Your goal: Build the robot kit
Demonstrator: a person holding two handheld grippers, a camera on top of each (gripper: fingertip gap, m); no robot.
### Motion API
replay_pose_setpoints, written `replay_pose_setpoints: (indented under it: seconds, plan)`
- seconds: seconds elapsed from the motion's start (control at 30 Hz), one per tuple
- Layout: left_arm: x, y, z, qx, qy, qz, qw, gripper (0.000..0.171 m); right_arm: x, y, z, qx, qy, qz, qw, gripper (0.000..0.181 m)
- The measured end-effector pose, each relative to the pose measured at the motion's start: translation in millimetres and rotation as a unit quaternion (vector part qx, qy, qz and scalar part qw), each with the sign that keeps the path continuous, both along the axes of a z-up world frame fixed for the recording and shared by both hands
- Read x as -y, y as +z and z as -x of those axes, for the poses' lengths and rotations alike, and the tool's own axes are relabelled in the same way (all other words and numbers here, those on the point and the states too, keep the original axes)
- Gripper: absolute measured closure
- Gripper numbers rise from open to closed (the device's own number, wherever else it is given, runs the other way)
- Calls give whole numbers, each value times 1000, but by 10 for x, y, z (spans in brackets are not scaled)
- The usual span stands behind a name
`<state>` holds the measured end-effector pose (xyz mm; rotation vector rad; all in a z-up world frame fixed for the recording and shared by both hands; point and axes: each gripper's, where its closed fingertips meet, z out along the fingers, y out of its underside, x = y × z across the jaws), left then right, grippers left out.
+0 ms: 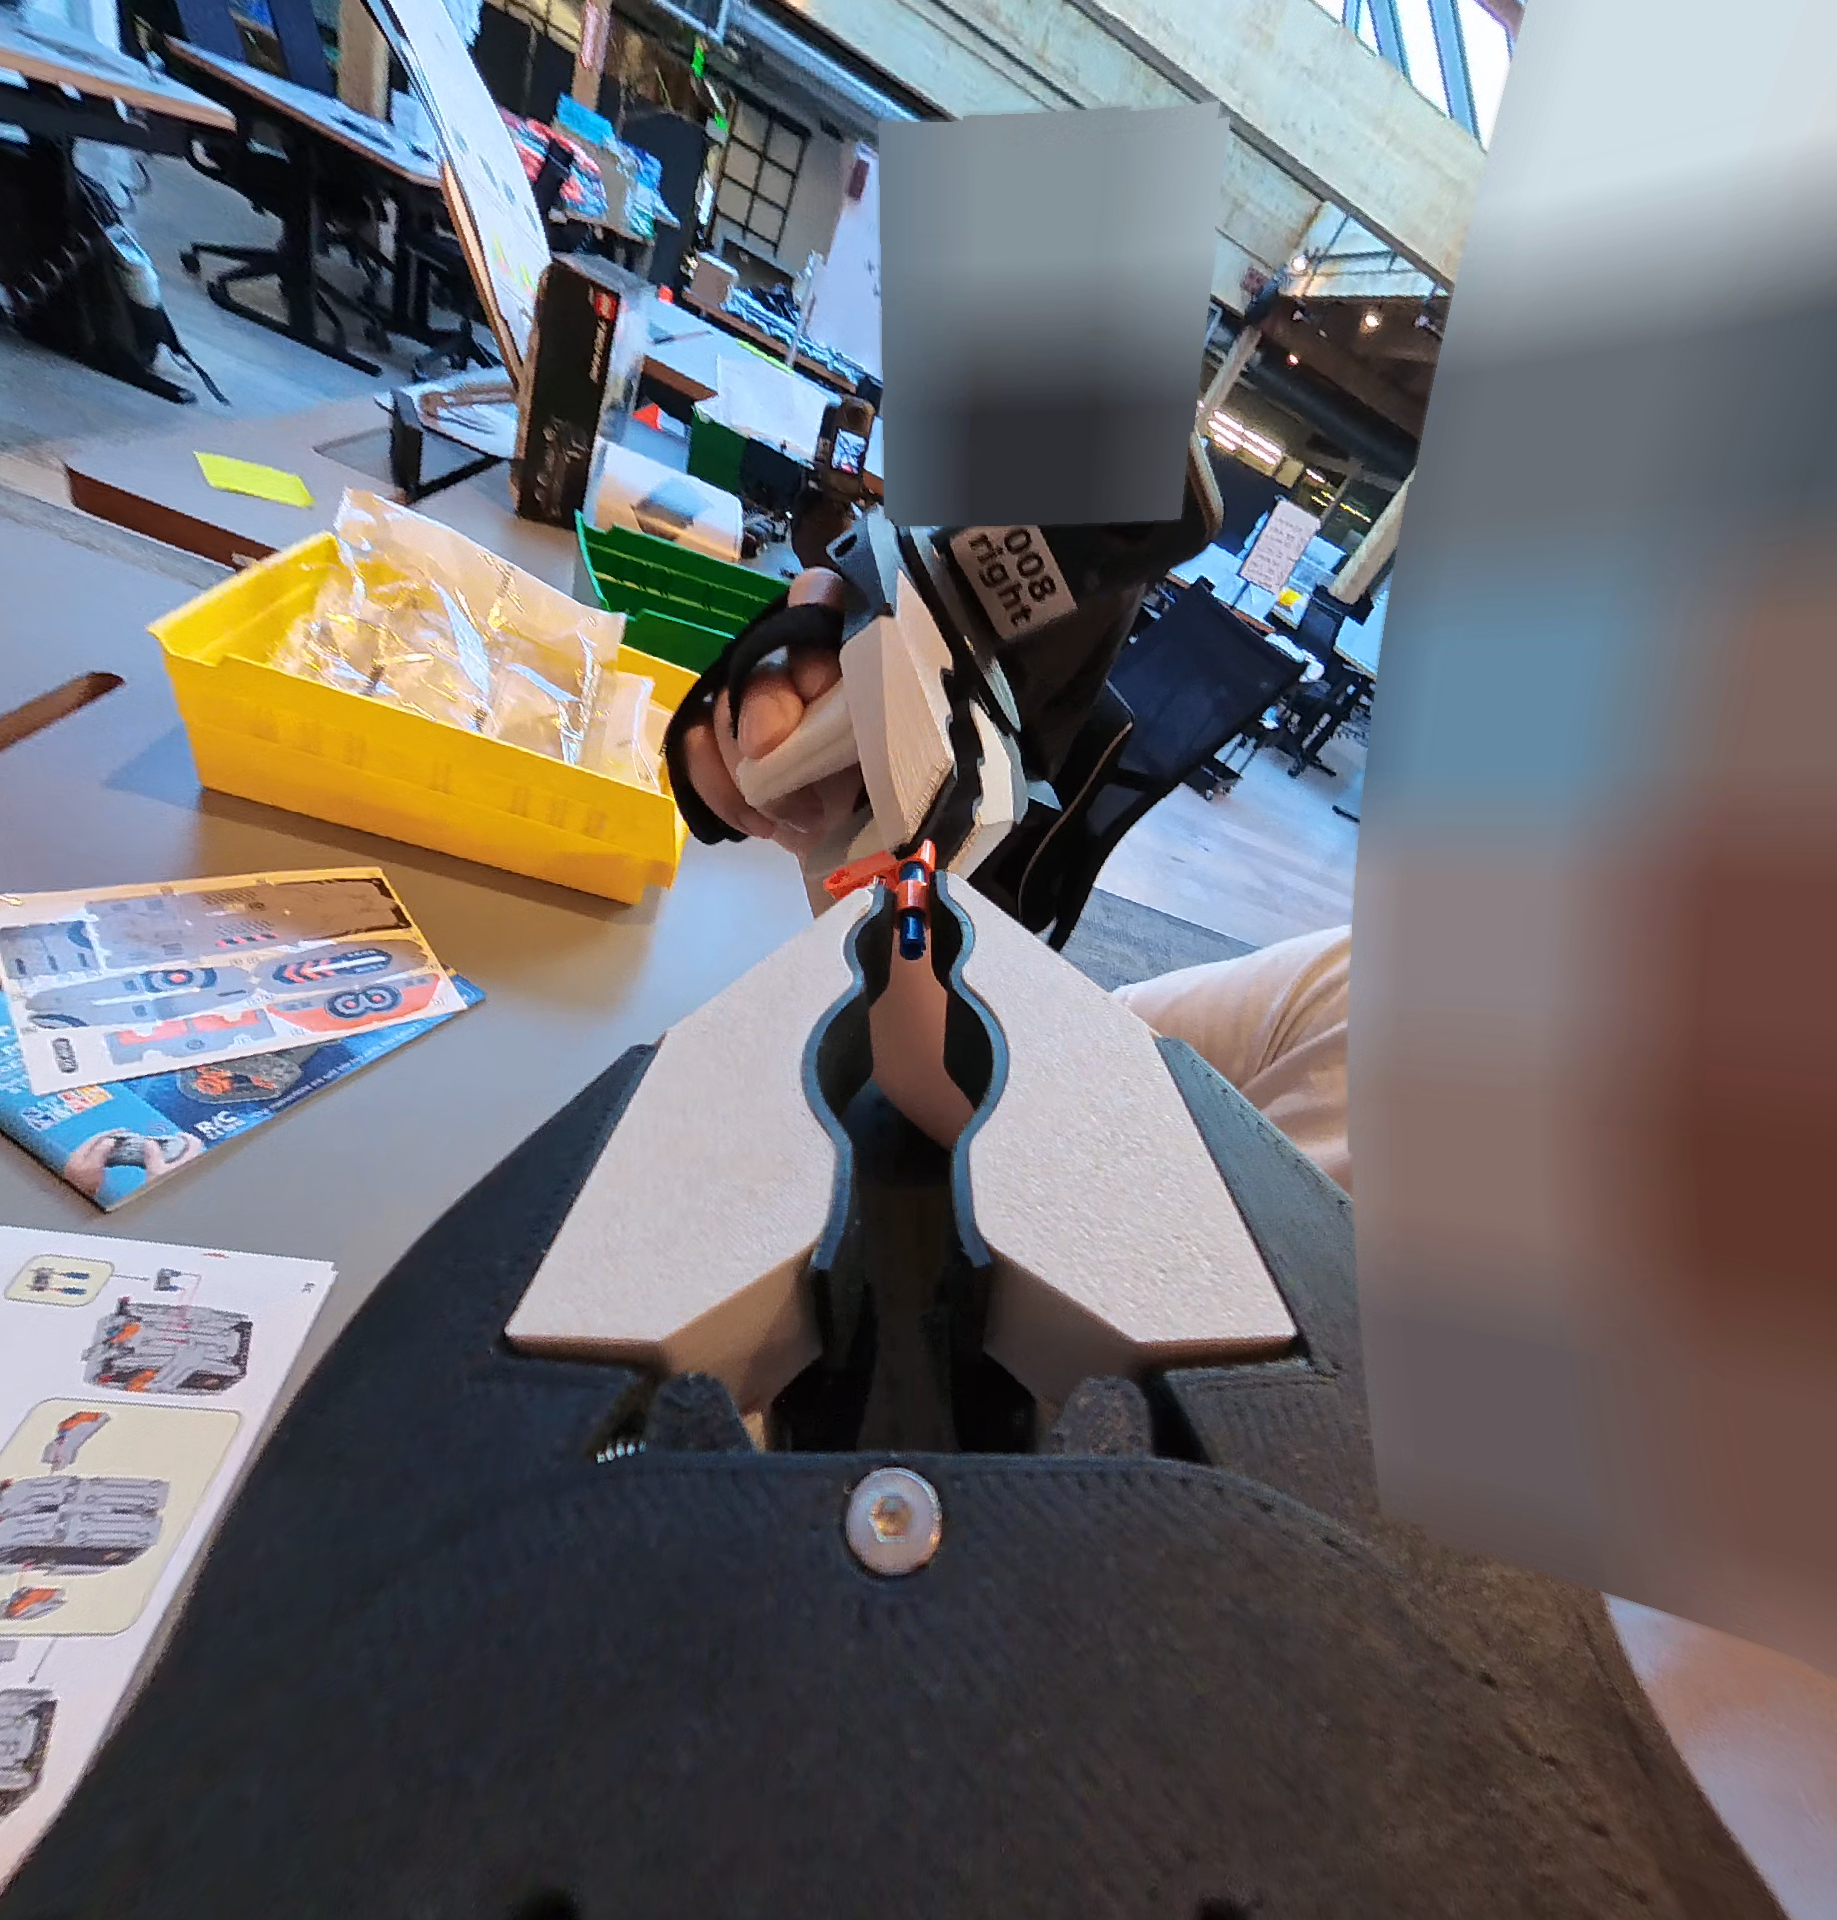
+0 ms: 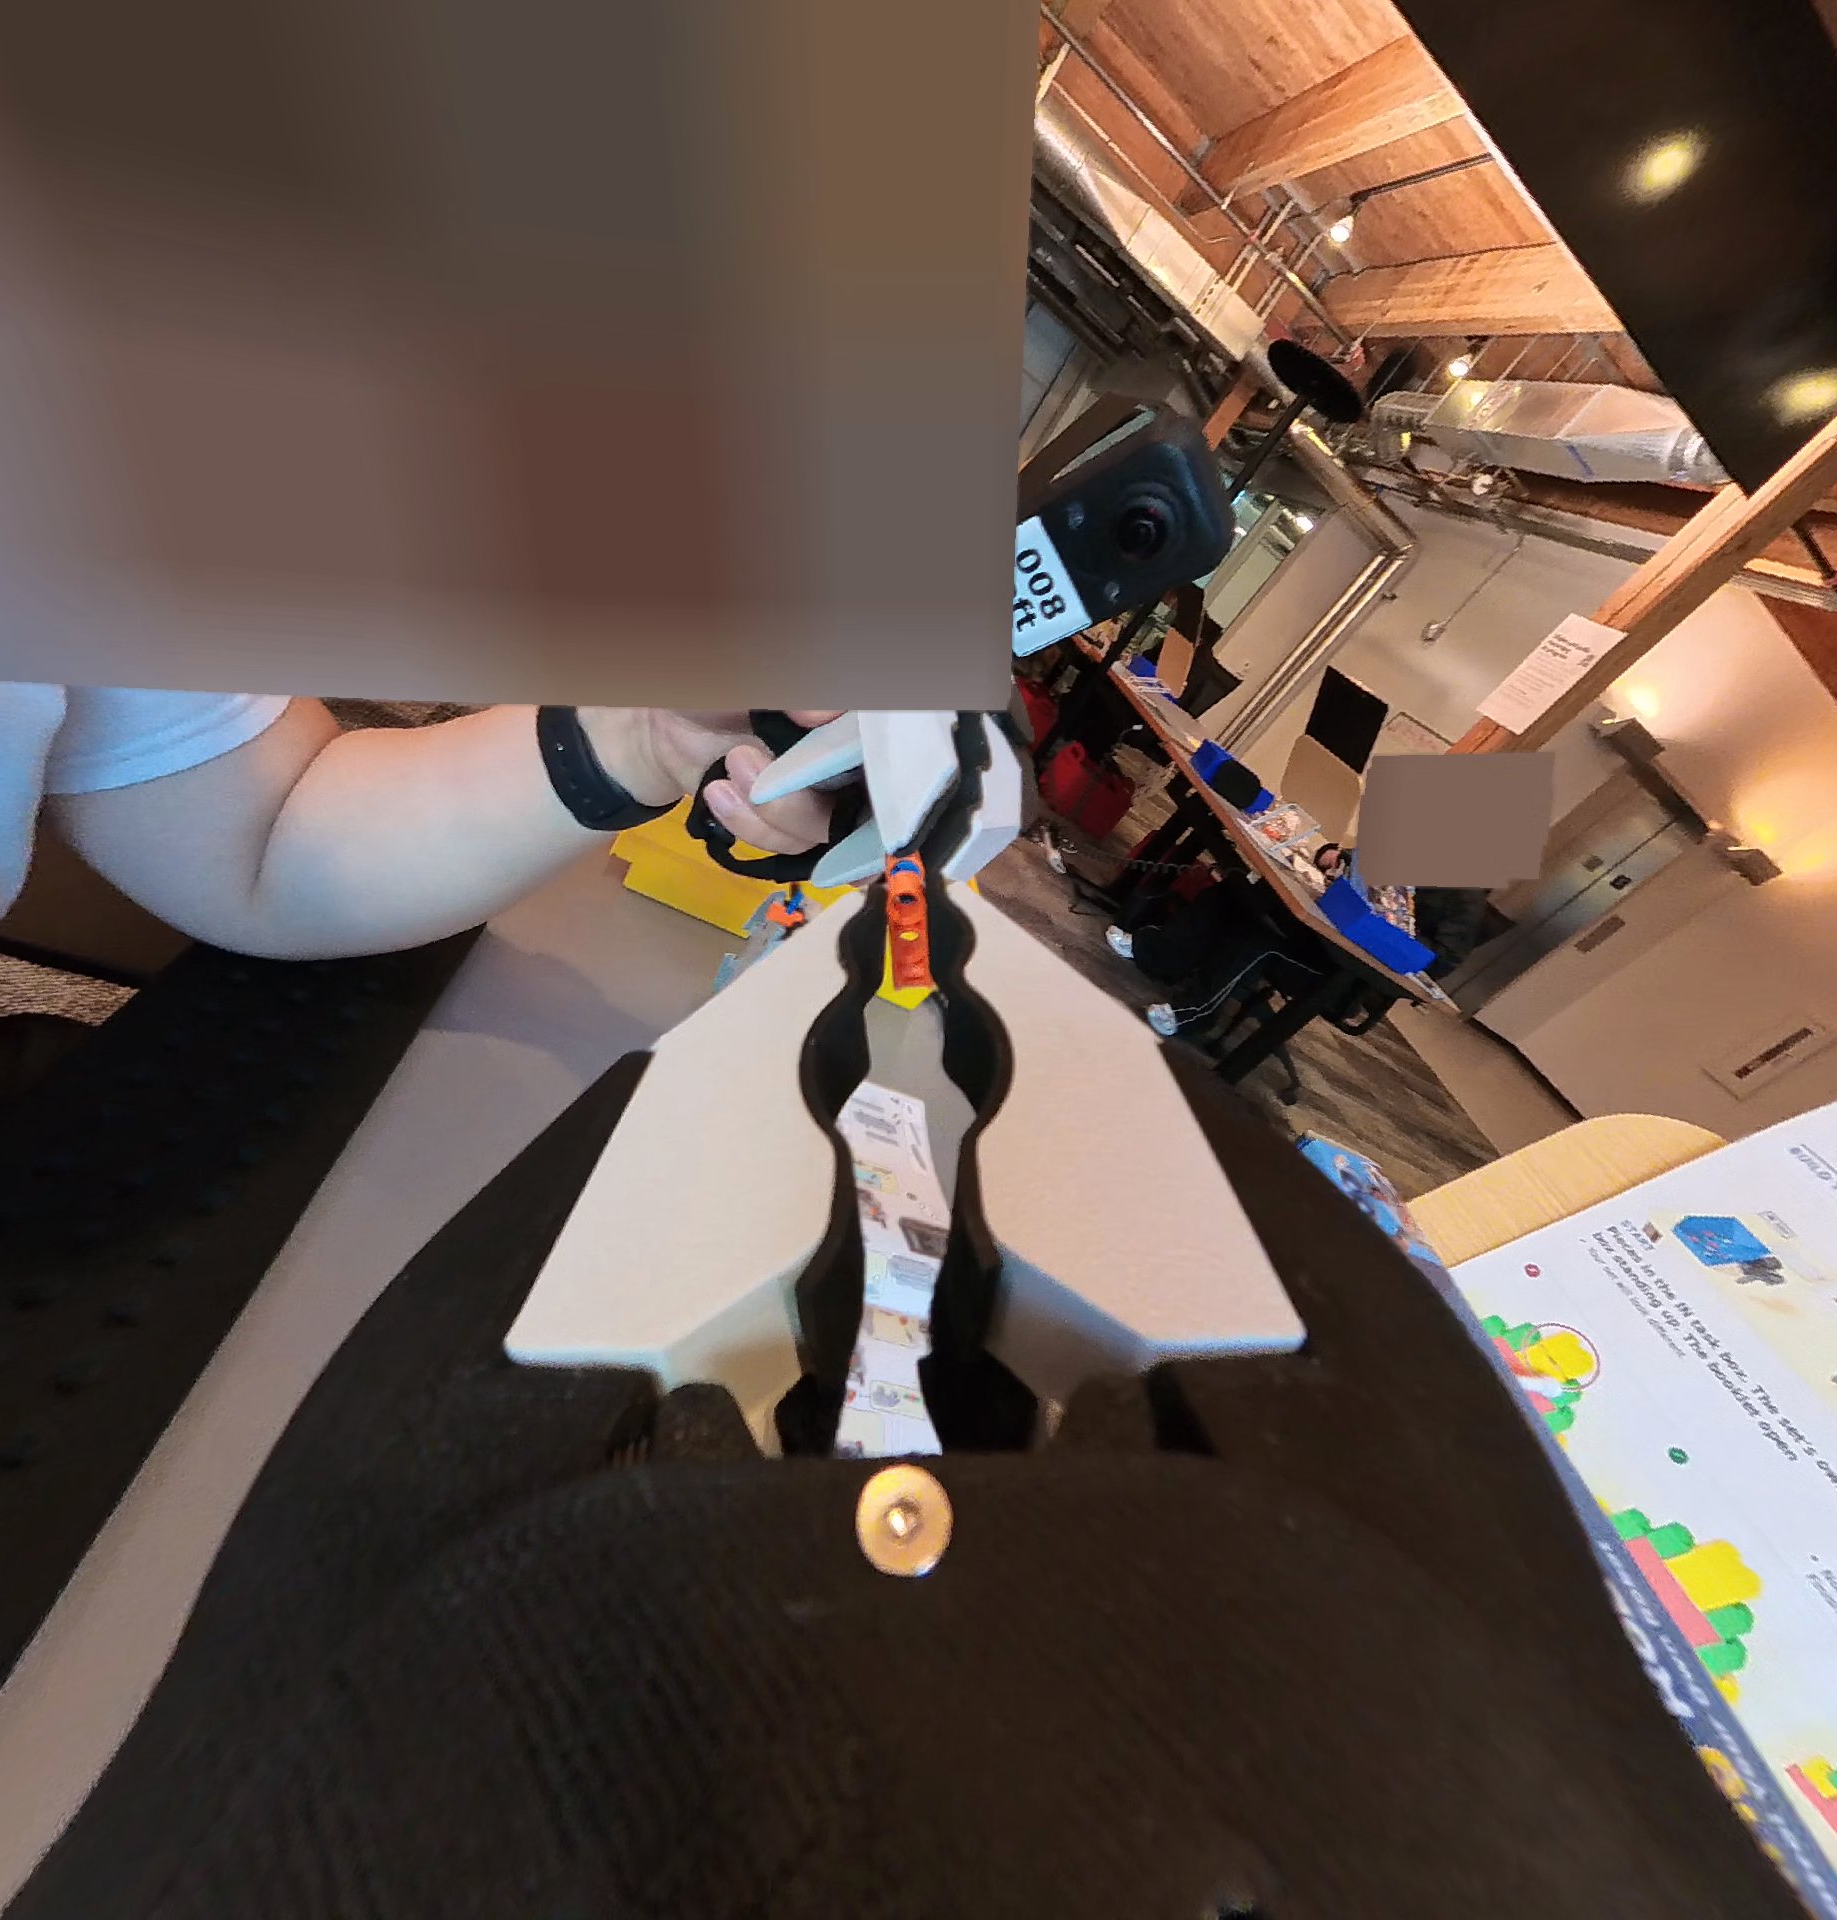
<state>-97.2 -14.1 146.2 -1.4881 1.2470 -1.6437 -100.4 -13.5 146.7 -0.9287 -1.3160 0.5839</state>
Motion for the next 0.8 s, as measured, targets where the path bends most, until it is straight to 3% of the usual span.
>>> replay_pose_setpoints:
  seconds: [0.17, 0.43, 0.8]
  plan:
    - [-79, 72, 49, 19, 25, -2, 1000, 167, -52, 24, 23, -16, -11, -11, 1000, 175]
    - [-188, 51, 37, 15, 62, -47, 997, 167, -197, -197, 254, -9, 18, 121, 992, 176]
    - [-261, 21, 21, 2, 99, -98, 990, 167, -211, -120, 264, -58, 56, 170, 982, 175]
